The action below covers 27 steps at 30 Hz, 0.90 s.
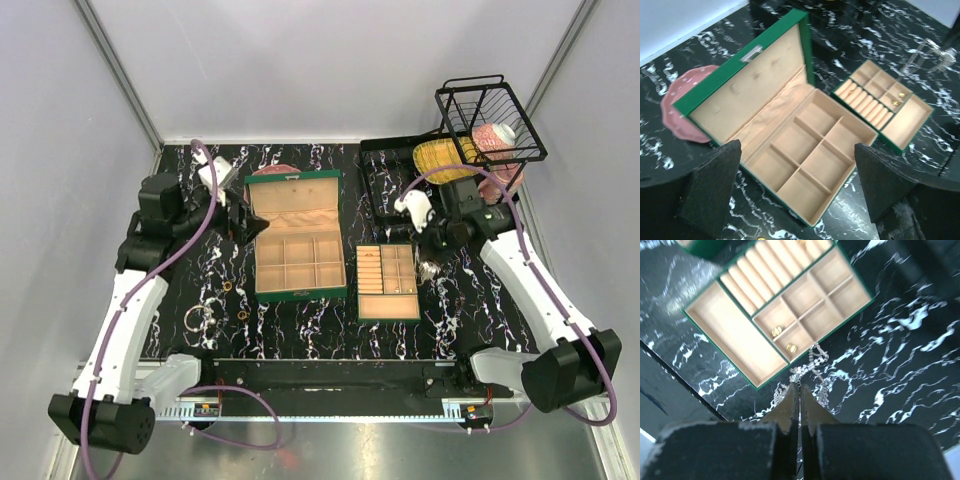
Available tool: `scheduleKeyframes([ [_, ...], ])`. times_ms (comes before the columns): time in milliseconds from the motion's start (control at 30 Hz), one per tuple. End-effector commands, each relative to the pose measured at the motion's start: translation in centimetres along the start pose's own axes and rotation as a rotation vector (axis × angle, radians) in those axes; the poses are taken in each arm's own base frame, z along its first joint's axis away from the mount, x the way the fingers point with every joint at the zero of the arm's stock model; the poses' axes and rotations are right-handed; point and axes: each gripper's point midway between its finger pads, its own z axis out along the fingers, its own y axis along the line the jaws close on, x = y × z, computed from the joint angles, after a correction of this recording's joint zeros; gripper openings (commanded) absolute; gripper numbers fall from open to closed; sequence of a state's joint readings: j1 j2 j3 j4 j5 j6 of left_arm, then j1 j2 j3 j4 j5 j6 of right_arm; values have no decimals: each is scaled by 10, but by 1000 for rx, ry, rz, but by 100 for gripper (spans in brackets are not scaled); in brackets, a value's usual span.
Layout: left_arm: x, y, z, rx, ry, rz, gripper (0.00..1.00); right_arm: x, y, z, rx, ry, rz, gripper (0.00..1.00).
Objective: Organize the mixed jewelry
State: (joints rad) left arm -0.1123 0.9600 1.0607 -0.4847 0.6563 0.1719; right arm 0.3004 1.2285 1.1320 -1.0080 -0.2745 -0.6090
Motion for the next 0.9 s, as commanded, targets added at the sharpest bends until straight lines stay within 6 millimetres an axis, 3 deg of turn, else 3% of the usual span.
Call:
scheduleKeyframes([
  [0,-44,-34,12,133,-64,16,99,-49,3,-31,-25,-136,37,0],
  [133,-63,-58,29,192,-60,1,99,-91,2,-52,-53,-249,63,0],
  [367,-103,-104,60,317,-64,-40,99,-142,-3,-63,-103,-373,107,0],
  [667,-118,-116,112,248,-42,-100,99,-193,-5,-87,-144,-548,149,0],
  [867,-123,-119,134,207,-46,-142,99,-218,-6,-103,-166,-630,209,0],
])
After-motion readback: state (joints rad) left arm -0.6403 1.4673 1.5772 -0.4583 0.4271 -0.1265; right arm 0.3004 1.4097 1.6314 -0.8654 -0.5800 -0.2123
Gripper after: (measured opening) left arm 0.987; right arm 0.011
